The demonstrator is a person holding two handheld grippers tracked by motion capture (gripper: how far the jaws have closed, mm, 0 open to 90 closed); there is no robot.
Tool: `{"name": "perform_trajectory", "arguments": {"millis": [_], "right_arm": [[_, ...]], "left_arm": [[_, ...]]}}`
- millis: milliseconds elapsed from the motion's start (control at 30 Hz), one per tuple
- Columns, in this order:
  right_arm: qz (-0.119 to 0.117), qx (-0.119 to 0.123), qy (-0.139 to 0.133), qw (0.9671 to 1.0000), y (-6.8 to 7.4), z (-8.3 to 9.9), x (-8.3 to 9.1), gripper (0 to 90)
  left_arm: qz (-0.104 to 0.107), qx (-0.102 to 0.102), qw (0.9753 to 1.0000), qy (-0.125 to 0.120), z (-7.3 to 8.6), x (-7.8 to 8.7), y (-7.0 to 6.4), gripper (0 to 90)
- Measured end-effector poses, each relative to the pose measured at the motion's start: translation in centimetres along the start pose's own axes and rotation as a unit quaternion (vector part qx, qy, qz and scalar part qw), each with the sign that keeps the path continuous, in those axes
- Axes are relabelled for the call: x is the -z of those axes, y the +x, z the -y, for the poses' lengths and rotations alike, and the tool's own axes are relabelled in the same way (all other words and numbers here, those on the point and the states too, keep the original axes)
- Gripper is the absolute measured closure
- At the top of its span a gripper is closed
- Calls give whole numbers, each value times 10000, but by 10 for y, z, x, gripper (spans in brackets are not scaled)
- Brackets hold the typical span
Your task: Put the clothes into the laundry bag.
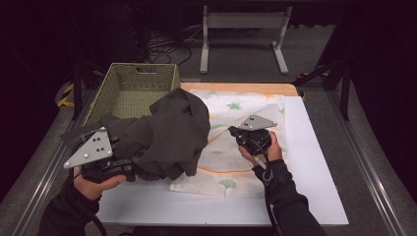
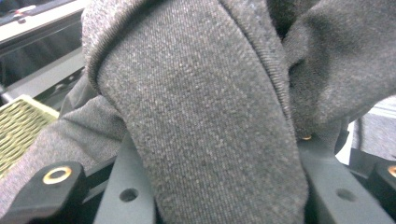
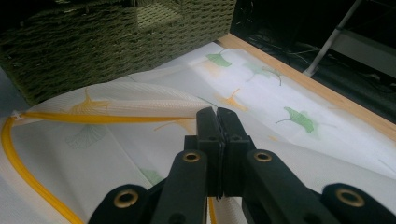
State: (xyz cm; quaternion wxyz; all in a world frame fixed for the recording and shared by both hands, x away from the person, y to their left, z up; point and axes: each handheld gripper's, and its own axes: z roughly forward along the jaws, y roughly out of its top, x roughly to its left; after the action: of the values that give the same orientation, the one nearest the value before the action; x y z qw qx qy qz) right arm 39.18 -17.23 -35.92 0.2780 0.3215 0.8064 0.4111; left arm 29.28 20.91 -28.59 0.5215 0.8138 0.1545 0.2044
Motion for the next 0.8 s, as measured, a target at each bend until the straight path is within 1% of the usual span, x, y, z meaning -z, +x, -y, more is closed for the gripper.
{"name": "perform_trajectory", "arguments": {"millis": [67, 100, 133, 167, 200, 233, 267, 333, 367, 400, 467, 500, 533, 567, 600, 633, 667, 700, 733, 767, 800], "right_arm": [[4, -4, -3, 10000, 0, 0, 0, 892], [-1, -11, -5, 10000, 0, 0, 0, 892], [-5, -29, -16, 10000, 0, 0, 0, 892], [-5, -29, -16, 10000, 0, 0, 0, 892], [-10, -27, -25, 10000, 0, 0, 1, 892], [-10, -27, -25, 10000, 0, 0, 1, 892], [-8, -28, -28, 10000, -1, 0, 1, 892], [-10, -35, -32, 10000, -1, 0, 2, 892], [-16, -49, -40, 10000, -1, 0, 2, 892], [-22, -57, -49, 10000, -1, 0, 2, 892], [-36, -58, -44, 10000, 0, 1, 2, 892], [-43, -50, -34, 10000, 0, 1, 2, 892], [-42, -35, -28, 10000, 0, 1, 2, 892], [-49, -26, -19, 10000, 0, 1, 1, 892], [-48, -21, -11, 10000, 1, 1, 1, 892], [-53, -38, -2, 10000, 1, 1, 0, 893], [-52, -31, -12, 10000, 0, 1, 0, 893], [-80, -77, -6, 9999, 0, 2, 0, 893], [-88, -76, -8, 9999, -1, 2, 0, 892], [-96, -84, -9, 9999, -1, 2, 1, 892], [-116, -103, -24, 9999, -1, 2, 1, 893]], "left_arm": [[100, -53, 9999, 9, -6, 2, -7, 636], [162, -95, 9998, 52, -10, 2, -13, 636], [228, -90, 9996, 101, -13, 0, -17, 635], [228, -90, 9996, 101, -13, 0, -17, 635], [298, -120, 9994, 150, -14, -3, -20, 635], [400, -101, 9990, 184, -15, -7, -24, 635], [508, -137, 9983, 245, -17, -11, -27, 636], [678, -205, 9965, 435, -18, -24, -35, 635], [752, -178, 9958, 498, -18, -30, -37, 634], [815, -140, 9947, 613, -17, -41, -38, 634], [886, -153, 9923, 848, -13, -60, -40, 633], [931, -83, 9912, 940, -11, -71, -40, 632], [989, -42, 9888, 1113, -8, -87, -40, 631], [1070, -4, 9867, 1222, -6, -96, -40, 631], [1153, 86, 9839, 1365, -3, -112, -39, 630], [1186, 121, 9818, 1478, -1, -122, -39, 629], [1274, 221, 9774, 1671, 2, -139, -40, 629], [1256, 204, 9744, 1855, 4, -152, -42, 627], [1213, 247, 9717, 2011, 6, -165, -42, 626], [1262, 331, 9684, 2125, 8, -175, -42, 625], [1282, 364, 9638, 2310, 11, -189, -43, 624]]}}
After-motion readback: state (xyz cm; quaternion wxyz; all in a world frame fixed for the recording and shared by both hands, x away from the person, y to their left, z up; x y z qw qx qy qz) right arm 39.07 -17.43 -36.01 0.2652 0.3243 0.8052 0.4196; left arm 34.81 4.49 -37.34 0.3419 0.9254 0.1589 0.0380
